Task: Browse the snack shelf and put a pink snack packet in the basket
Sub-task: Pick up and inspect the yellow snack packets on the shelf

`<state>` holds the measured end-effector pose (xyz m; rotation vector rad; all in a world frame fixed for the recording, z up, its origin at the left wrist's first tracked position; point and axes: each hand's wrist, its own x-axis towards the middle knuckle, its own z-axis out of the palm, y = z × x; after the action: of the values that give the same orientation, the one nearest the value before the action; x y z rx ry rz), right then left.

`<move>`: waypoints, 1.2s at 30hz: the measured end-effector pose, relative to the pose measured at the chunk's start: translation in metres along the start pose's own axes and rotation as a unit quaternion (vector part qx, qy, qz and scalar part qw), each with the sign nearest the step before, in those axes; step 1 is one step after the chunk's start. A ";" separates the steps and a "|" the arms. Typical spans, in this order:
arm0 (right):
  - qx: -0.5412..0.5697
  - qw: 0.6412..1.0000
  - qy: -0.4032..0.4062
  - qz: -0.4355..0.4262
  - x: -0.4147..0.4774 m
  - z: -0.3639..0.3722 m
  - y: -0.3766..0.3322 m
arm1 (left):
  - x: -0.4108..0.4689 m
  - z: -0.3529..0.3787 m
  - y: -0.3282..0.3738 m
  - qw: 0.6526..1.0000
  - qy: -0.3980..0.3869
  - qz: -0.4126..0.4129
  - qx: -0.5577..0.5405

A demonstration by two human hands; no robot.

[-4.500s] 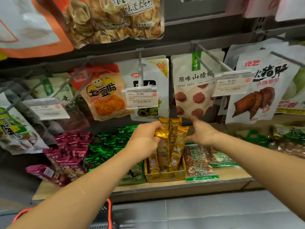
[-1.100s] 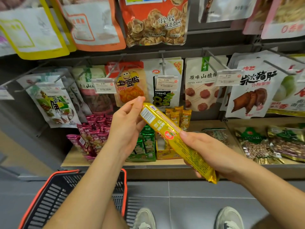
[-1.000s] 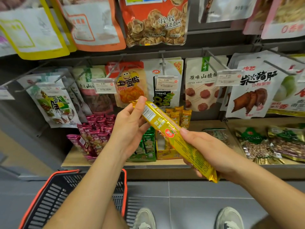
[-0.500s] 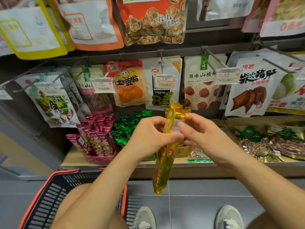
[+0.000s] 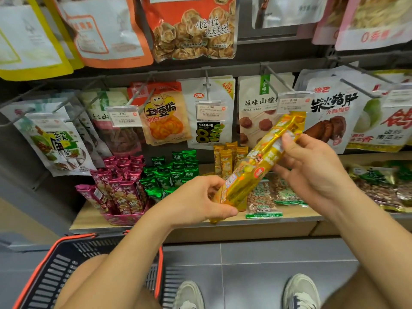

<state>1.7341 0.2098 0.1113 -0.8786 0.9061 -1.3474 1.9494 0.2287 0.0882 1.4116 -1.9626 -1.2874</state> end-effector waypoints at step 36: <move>-0.111 0.987 -0.013 0.115 0.009 -0.019 0.007 | -0.012 -0.046 -0.010 0.868 0.266 0.048 -0.416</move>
<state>1.7198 0.2015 0.0970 -0.9272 1.1176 -1.0474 1.9939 0.2186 0.1052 1.0322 -0.9043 -1.2742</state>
